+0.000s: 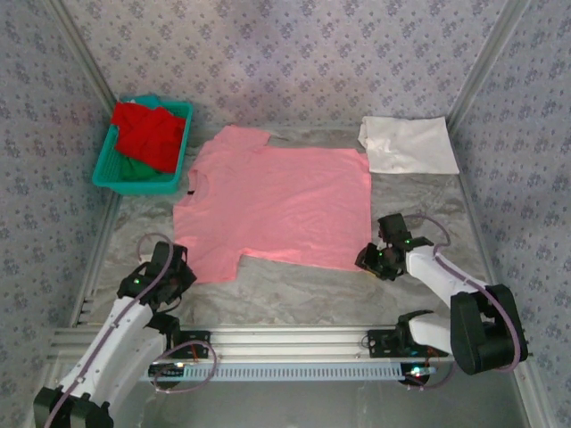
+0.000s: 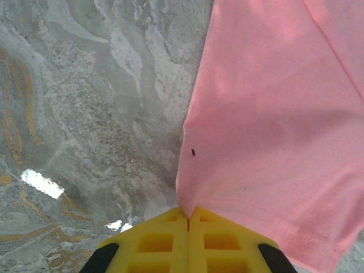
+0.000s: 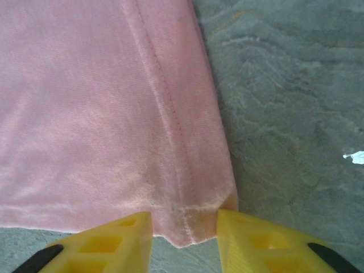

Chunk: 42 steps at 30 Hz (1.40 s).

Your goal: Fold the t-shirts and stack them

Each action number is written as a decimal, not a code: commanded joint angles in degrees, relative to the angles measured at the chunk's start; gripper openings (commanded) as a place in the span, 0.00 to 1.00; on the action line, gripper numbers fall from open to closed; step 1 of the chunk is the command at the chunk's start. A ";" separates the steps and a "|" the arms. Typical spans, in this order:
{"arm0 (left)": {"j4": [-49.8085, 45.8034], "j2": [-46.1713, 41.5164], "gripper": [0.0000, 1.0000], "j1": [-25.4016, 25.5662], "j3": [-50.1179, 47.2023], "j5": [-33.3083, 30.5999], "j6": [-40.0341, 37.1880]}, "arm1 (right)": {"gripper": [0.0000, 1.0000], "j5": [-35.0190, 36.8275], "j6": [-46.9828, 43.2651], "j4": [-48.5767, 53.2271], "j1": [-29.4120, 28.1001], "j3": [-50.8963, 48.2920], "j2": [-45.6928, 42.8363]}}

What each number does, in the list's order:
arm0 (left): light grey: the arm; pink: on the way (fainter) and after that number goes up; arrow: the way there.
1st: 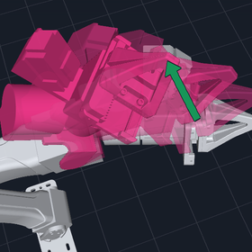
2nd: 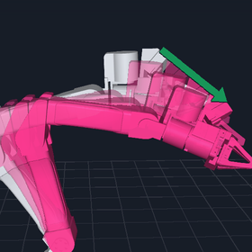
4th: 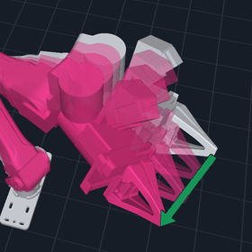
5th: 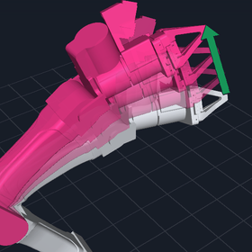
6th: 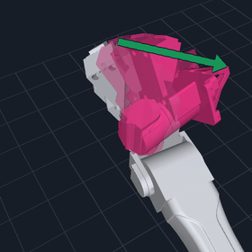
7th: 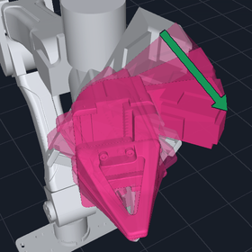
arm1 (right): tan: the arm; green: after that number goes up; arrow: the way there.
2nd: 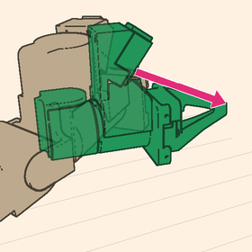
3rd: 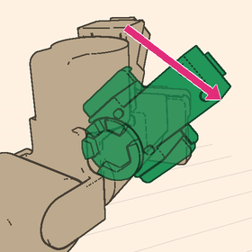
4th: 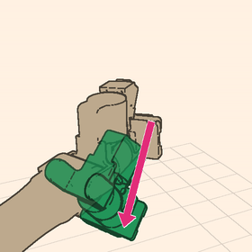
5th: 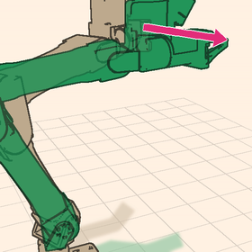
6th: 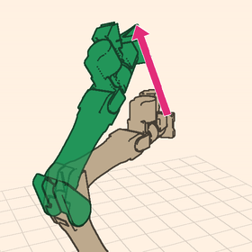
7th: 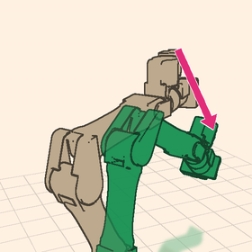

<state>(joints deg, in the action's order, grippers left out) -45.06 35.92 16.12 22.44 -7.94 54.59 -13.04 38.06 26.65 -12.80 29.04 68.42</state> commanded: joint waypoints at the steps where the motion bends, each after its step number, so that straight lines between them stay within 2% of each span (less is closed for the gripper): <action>1: -1.13 -1.01 0.00 -0.30 0.52 0.67 0.43 | 0.38 2.06 1.13 1.14 -0.30 -0.28 -0.42; 3: -0.92 -1.07 0.00 -0.30 0.42 0.93 0.43 | 0.42 3.43 1.18 3.02 -0.46 0.46 -1.66; 8: -0.42 -0.86 0.00 -0.30 0.03 1.05 0.17 | 0.42 5.53 1.11 6.96 -0.39 0.87 -4.66; 16: 0.98 -0.33 0.00 -0.29 -1.02 1.62 0.52 | 0.41 4.07 1.05 1.32 -0.93 0.49 0.84; 18: 0.96 -0.52 0.00 -0.30 -0.58 1.58 0.27 | 0.37 3.92 1.09 0.28 -1.24 0.65 1.48; 24: -2.07 -1.47 0.00 0.22 3.44 0.02 0.63 | 0.04 5.06 -0.34 0.77 -1.21 1.72 1.48; 26: -3.94 -1.73 0.00 0.99 5.39 -1.27 1.68 | 0.00 5.33 -0.45 1.58 -1.09 1.82 0.72; 35: -9.47 -2.91 0.00 7.74 8.53 -5.12 8.09 | 0.00 2.49 0.90 5.85 1.28 0.09 -6.20; 42: -17.60 -5.55 0.00 21.06 12.32 -16.78 17.13 | 0.00 2.78 2.61 9.80 1.98 -2.17 -12.46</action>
<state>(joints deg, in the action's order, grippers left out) -56.53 31.46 33.58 31.46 -17.37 66.41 -9.85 39.09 32.29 -11.27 28.14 57.93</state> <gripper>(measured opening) 0.041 0.056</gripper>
